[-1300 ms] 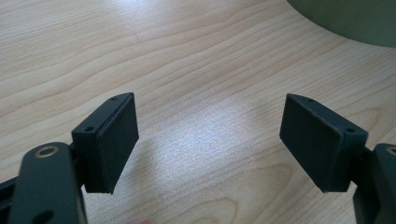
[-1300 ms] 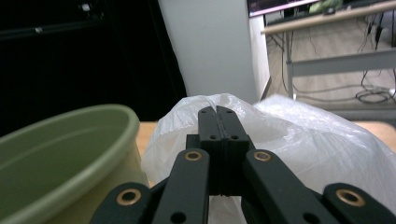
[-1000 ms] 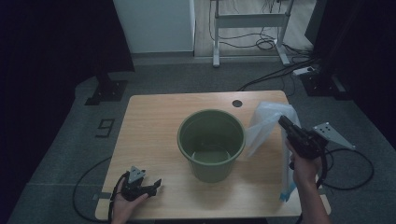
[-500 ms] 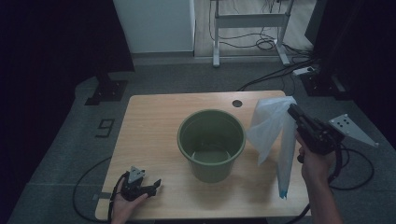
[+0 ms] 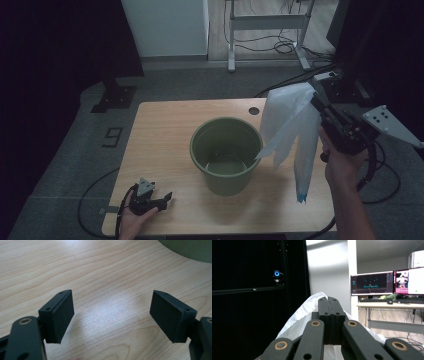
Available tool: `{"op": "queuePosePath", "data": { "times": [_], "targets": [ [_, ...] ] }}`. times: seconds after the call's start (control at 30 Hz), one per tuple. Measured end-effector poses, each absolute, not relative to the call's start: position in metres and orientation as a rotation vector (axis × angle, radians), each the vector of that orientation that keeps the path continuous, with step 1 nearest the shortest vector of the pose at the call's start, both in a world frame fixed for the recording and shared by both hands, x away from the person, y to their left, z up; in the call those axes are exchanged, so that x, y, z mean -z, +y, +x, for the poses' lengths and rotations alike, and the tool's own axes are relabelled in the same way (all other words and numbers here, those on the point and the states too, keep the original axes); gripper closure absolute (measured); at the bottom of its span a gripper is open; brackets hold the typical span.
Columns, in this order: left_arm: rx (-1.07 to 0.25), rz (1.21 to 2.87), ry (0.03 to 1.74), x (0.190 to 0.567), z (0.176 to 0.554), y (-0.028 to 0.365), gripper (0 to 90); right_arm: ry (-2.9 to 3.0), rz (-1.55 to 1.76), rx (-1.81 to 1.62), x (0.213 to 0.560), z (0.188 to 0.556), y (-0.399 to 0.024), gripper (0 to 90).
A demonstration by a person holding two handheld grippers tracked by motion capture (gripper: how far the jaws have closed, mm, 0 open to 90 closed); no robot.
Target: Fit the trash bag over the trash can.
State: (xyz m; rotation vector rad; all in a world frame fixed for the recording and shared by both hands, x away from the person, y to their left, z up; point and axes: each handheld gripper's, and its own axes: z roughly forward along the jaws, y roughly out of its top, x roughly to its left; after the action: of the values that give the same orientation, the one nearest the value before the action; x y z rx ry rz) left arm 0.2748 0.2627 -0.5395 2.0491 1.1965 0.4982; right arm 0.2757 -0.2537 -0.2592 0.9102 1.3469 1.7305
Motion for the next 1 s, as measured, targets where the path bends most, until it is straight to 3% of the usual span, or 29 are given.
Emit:
{"op": "queuePosePath", "data": {
  "times": [0.57,1.0],
  "targets": [
    [-0.499,2.057,1.19,0.54,0.275,0.262,19.5,1.364,0.82,-1.763,0.228,0.275,-0.211,89.0],
    [-0.499,2.063,1.191,0.54,0.275,0.262,19.6,1.472,0.85,-1.727,0.266,0.296,-0.178,89.0]
  ]
}}
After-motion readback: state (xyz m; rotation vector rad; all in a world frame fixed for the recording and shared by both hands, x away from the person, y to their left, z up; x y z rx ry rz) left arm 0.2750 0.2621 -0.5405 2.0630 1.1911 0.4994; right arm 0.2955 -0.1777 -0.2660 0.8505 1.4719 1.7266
